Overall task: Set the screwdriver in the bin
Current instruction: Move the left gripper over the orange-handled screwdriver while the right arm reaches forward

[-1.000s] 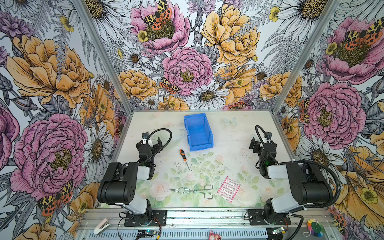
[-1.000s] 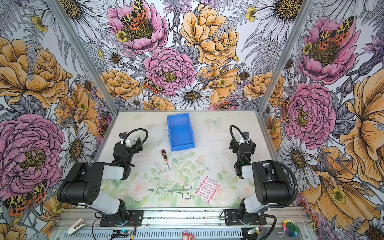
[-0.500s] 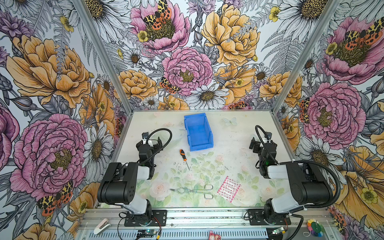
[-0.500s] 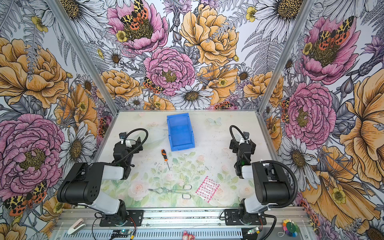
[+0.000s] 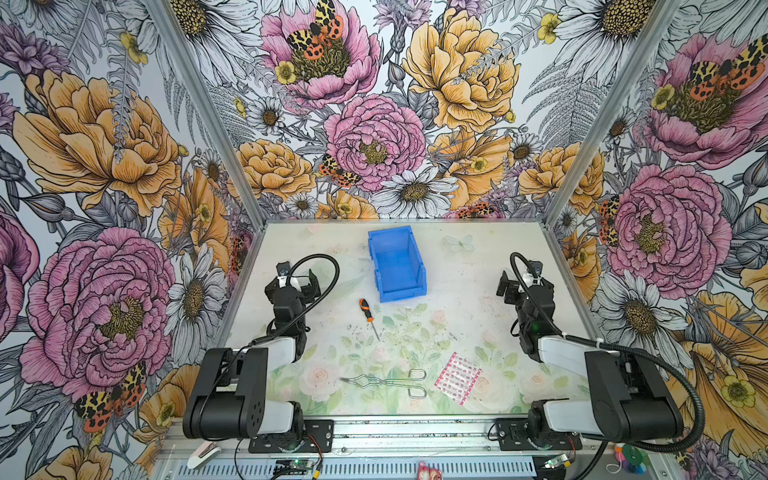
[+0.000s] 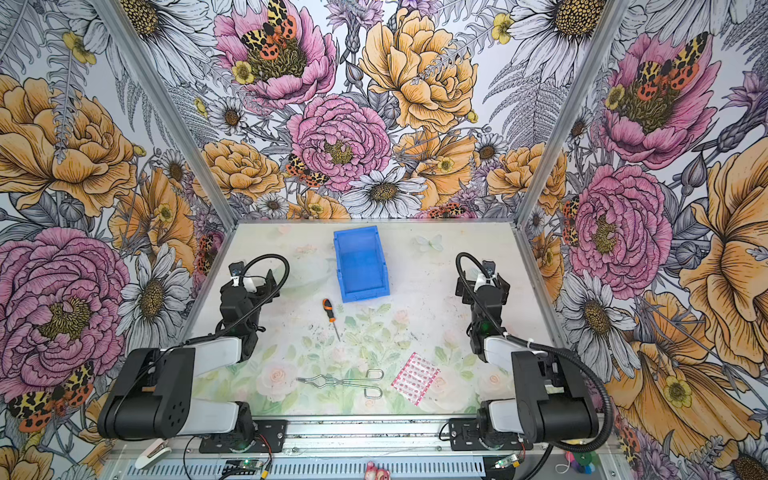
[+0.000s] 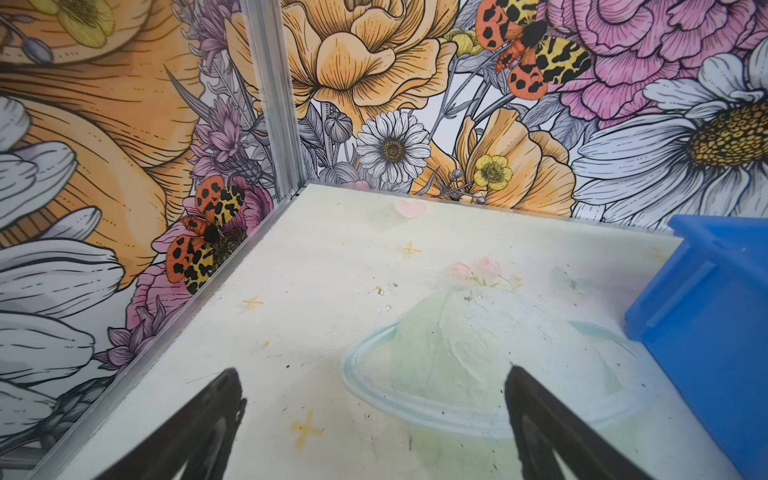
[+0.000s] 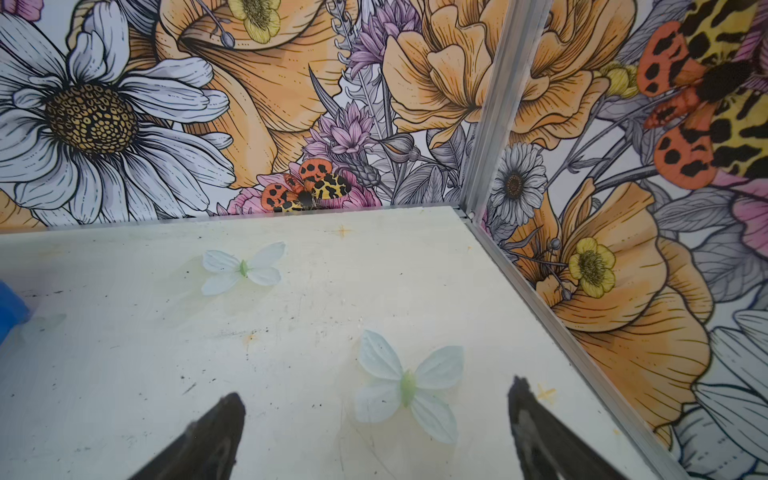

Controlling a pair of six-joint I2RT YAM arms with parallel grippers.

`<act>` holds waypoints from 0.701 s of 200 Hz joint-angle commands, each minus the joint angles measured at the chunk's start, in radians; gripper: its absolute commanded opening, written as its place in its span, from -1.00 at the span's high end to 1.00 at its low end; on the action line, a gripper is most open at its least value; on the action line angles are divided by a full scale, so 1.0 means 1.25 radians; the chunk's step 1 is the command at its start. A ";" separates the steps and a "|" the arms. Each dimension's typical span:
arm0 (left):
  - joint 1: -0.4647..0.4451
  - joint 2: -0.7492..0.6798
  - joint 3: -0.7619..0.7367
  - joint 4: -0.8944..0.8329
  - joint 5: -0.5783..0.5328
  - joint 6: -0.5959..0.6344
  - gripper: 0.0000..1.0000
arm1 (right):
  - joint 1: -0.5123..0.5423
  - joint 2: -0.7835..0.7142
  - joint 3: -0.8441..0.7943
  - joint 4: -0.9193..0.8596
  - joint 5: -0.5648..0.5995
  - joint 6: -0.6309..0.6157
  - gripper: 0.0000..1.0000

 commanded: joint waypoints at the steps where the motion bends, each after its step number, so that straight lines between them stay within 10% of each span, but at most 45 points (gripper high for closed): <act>1: -0.023 -0.052 0.054 -0.170 -0.073 -0.017 -0.97 | 0.036 -0.086 0.014 -0.125 0.051 0.007 -0.99; 76: -0.062 -0.159 0.272 -0.723 -0.101 -0.204 -0.97 | 0.186 -0.242 0.231 -0.693 0.140 0.120 -0.99; 140: -0.155 -0.195 0.356 -1.007 -0.002 -0.362 -0.97 | 0.367 -0.212 0.301 -0.854 0.025 0.128 -0.99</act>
